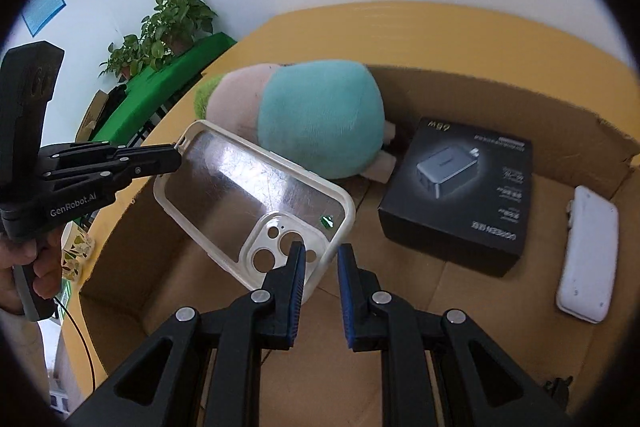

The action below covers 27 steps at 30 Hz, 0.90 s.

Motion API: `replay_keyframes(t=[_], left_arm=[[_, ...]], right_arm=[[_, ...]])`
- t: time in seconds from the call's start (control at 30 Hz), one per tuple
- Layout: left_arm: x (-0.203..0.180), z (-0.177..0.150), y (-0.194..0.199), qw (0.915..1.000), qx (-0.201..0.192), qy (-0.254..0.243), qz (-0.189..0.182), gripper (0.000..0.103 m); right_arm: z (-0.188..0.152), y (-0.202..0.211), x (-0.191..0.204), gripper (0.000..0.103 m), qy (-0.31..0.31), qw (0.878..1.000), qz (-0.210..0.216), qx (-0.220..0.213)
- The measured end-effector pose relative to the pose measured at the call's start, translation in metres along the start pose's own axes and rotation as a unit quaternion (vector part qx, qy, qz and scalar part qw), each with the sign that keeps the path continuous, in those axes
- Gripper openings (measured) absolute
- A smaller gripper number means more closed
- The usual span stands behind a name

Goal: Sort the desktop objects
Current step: 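Carry the phone case with the right gripper into the box, then lower the phone case beside the plush and open the right gripper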

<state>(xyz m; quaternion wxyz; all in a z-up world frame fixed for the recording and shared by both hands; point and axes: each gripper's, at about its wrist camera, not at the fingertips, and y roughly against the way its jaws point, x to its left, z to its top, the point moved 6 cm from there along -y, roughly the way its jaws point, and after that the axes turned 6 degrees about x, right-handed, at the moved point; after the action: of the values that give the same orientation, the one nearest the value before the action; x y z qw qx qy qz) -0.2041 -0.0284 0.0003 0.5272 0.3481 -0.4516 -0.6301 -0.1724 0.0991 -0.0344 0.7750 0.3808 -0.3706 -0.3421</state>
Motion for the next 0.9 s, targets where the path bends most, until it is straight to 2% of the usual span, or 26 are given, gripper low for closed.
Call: replay_keyframes(t=[0.1,0.2,0.3,0.4,0.43,0.47,0.5,0.53,0.57,0.6,0.63,0.67,0.73,0.77,0.8,0.83,0.9], left_arm=[[0.006,-0.005,-0.029,0.9982,0.056,0.005,0.02,0.002],[0.01,-0.012,-0.045,0.9947,0.093,0.01,0.043,0.003],[0.013,-0.016,-0.049,0.9912,0.107,0.011,0.078,0.003],[0.011,-0.02,-0.047,0.9895,0.114,0.007,0.088,0.006],[0.011,-0.022,-0.045,0.9897,0.114,0.009,0.085,0.009],[0.011,-0.023,-0.041,0.9905,0.109,0.013,0.083,0.016],[0.013,-0.024,-0.034,0.9922,0.094,0.02,0.08,0.02],[0.014,-0.024,-0.02,0.9954,0.061,0.031,0.066,0.025],[0.014,-0.02,-0.006,0.9974,0.02,0.044,0.053,0.03],[0.015,-0.022,0.015,0.9971,-0.026,0.058,0.041,0.035],[0.015,-0.028,0.037,0.9947,-0.069,0.072,0.025,0.051],[0.014,-0.035,0.058,0.9907,-0.107,0.084,0.007,0.069],[0.004,-0.056,0.098,0.978,-0.184,0.096,-0.023,0.088],[-0.003,-0.062,0.111,0.9736,-0.208,0.086,-0.035,0.096],[-0.015,-0.077,0.122,0.9699,-0.229,0.072,-0.042,0.098],[-0.022,-0.076,0.126,0.9679,-0.24,0.06,-0.045,0.099],[-0.04,-0.091,0.13,0.9633,-0.263,0.033,-0.043,0.1]], right_arm=[[-0.001,-0.019,0.001,0.016,-0.004,0.999,0.006,0.032],[-0.004,-0.037,0.007,0.016,0.0,0.998,0.004,0.068],[-0.008,-0.05,0.016,0.018,0.006,0.997,0.005,0.083],[-0.006,-0.05,0.016,0.025,-0.007,0.997,0.011,0.071],[-0.008,-0.048,0.016,0.029,-0.015,0.997,0.017,0.069],[-0.008,-0.047,0.016,0.033,-0.015,0.998,0.015,0.067],[-0.009,-0.042,0.016,0.043,-0.011,0.998,0.008,0.062],[-0.012,-0.032,0.019,0.055,0.0,0.999,0.002,0.05],[-0.014,-0.019,0.024,0.06,0.014,0.999,0.0,0.032],[-0.016,-0.003,0.03,0.071,0.027,1.0,-0.006,0.009],[-0.022,0.021,0.035,0.082,0.039,0.999,-0.021,-0.02],[-0.029,0.045,0.04,0.084,0.047,0.997,-0.037,-0.053],[-0.053,0.092,0.049,0.088,0.056,0.989,-0.069,-0.118],[-0.064,0.105,0.049,0.089,0.055,0.986,-0.083,-0.134],[-0.078,0.118,0.048,0.089,0.053,0.982,-0.101,-0.149],[-0.092,0.125,0.047,0.09,0.05,0.979,-0.117,-0.157],[-0.117,0.126,0.042,0.09,0.038,0.976,-0.139,-0.161]])
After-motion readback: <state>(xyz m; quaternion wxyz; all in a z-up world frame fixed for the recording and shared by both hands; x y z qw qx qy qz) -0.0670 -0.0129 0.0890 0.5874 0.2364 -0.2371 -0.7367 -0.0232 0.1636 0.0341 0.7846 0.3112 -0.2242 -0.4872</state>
